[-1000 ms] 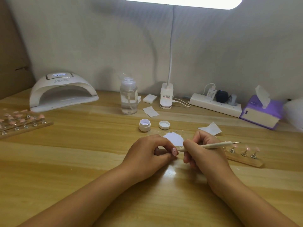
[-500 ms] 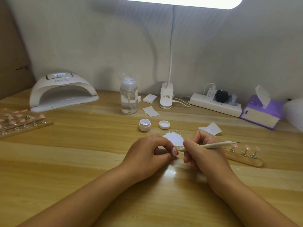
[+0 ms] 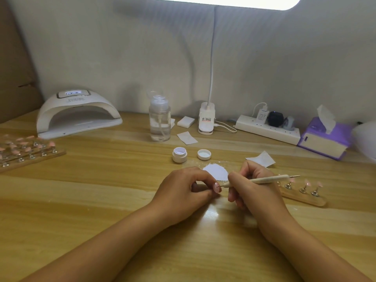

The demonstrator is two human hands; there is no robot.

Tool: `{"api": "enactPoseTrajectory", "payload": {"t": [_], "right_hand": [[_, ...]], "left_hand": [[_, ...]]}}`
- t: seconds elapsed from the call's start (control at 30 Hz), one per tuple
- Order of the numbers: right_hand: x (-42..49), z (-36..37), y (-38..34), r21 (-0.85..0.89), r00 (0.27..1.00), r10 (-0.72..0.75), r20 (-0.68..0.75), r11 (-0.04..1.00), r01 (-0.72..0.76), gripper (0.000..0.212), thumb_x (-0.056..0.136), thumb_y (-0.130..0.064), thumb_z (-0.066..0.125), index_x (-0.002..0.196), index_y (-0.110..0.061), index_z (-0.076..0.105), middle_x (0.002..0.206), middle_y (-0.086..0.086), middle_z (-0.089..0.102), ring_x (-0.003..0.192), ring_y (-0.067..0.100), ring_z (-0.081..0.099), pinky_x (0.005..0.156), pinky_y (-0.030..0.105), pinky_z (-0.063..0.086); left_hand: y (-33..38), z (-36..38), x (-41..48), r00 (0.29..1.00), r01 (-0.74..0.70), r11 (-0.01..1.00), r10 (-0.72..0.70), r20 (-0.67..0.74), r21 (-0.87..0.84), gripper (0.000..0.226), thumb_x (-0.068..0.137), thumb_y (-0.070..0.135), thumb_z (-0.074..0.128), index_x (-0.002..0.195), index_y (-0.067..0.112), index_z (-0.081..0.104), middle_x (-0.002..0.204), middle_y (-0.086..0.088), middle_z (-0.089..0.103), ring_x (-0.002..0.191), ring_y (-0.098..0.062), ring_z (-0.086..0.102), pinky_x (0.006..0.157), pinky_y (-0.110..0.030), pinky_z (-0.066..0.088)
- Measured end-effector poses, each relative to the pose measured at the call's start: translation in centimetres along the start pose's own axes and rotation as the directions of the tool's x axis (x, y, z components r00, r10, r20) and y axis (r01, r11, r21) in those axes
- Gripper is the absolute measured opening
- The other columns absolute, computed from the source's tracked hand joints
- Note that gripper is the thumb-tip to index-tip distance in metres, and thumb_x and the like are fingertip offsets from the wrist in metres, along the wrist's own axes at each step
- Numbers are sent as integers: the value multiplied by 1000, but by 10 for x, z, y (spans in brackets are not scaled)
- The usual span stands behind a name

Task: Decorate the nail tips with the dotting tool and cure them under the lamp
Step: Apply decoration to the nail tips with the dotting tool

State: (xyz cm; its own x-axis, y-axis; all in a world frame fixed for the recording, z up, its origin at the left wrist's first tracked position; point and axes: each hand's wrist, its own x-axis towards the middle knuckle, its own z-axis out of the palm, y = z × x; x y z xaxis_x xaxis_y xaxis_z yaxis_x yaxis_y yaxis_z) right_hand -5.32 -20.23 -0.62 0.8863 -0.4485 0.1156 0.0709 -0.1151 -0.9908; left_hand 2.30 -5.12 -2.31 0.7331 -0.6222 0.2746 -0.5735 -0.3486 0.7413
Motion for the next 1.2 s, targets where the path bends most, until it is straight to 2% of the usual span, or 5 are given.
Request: {"api": "enactPoseTrajectory", "payload": {"t": [0.17, 0.3, 0.73, 1.1, 1.2], "right_hand": [[-1, -4, -2, 147, 990, -73, -124, 985, 91, 24, 91, -14, 64, 74, -11, 47, 44, 4, 54, 35, 9, 40, 35, 17, 31], [5, -7, -4, 83, 975, -135, -177, 985, 151, 23, 90, -31, 67, 87, -11, 57, 50, 3, 60, 40, 8, 48, 37, 17, 36], [21, -15, 15, -210, 985, 12, -175, 977, -49, 14, 78, -19, 61, 74, -11, 51, 60, 2, 71, 39, 10, 54, 36, 25, 38], [21, -11, 16, -349, 994, -21, -103, 937, -16, 21, 83, -27, 69, 76, -11, 57, 63, -2, 73, 62, 11, 69, 69, 37, 55], [21, -9, 15, -391, 994, -42, -104, 920, -2, 25, 84, -34, 72, 76, -15, 58, 64, -7, 73, 60, 9, 67, 62, 28, 49]], "left_hand": [[0, -1, -1, 1000, 9, 998, -8, 13, -56, 11, 81, 25, 74, 77, 35, 73, 89, 18, 69, 60, -4, 48, 64, -23, 38], [0, 0, -1, 1000, 13, 997, -11, 14, -81, 11, 81, 21, 73, 77, 31, 74, 90, 18, 71, 59, -7, 47, 66, -26, 43], [0, 0, 0, 1000, 2, 999, -2, -6, -49, 13, 81, 25, 74, 74, 36, 72, 89, 20, 70, 53, -4, 45, 62, -23, 41], [0, 1, 0, 1000, 16, 1000, -16, -18, -26, 9, 82, 28, 75, 78, 36, 73, 84, 16, 67, 66, -2, 55, 72, -31, 49], [0, 1, 0, 1000, 14, 999, -14, -17, -31, 6, 82, 29, 75, 80, 34, 74, 82, 19, 66, 70, -4, 59, 76, -33, 52]]}}
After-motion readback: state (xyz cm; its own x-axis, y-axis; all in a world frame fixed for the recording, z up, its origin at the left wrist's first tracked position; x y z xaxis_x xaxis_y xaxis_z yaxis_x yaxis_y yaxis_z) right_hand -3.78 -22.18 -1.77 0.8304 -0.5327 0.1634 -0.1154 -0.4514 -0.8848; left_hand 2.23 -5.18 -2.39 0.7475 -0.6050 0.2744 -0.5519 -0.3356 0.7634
